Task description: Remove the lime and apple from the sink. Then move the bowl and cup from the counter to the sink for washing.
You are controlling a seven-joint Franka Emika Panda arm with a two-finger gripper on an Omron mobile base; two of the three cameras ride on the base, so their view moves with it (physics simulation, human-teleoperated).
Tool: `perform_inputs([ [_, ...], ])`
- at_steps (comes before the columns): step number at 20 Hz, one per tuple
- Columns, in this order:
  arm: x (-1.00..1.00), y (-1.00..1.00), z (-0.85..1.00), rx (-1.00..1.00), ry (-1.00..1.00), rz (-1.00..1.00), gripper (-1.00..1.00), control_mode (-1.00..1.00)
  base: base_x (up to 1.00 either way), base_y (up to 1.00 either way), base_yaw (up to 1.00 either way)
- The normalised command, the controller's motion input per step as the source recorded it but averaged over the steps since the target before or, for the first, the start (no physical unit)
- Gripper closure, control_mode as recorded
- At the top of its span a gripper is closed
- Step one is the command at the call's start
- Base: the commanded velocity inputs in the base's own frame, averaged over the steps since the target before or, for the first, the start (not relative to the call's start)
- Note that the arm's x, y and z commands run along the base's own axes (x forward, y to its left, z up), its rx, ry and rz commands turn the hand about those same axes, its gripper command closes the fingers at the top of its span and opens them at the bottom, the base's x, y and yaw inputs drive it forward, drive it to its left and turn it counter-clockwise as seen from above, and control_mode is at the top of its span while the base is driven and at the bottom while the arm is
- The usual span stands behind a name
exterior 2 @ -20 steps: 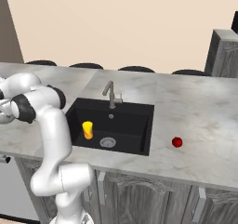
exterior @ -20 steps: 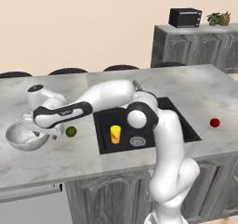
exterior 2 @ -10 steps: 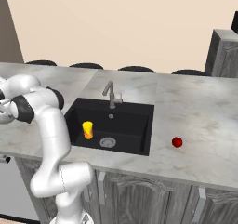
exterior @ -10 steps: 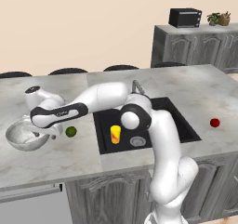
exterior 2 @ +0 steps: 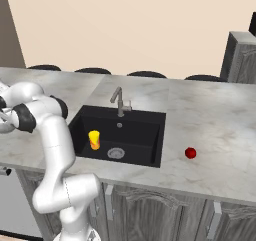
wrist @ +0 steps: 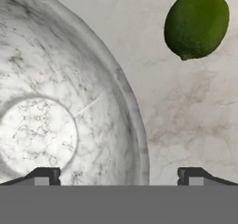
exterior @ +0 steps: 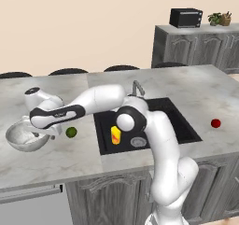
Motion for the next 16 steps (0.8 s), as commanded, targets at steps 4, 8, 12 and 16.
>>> perform_inputs([
  [4, 0.22, 0.13, -0.08, 0.0, 0.0, 0.0, -1.0, -1.0, 0.0, 0.0, 0.0],
  [8, 0.06, 0.08, -0.1, 0.0, 0.0, 0.0, -1.0, -1.0, 0.0, 0.0, 0.0],
  [12, 0.0, 0.03, -0.13, 0.0, 0.0, 0.0, -1.0, -1.0, 0.0, 0.0, 0.0],
  [16, 0.0, 0.07, -0.14, 0.0, 0.0, 0.0, 1.0, -1.0, 0.0, 0.0, 0.0],
])
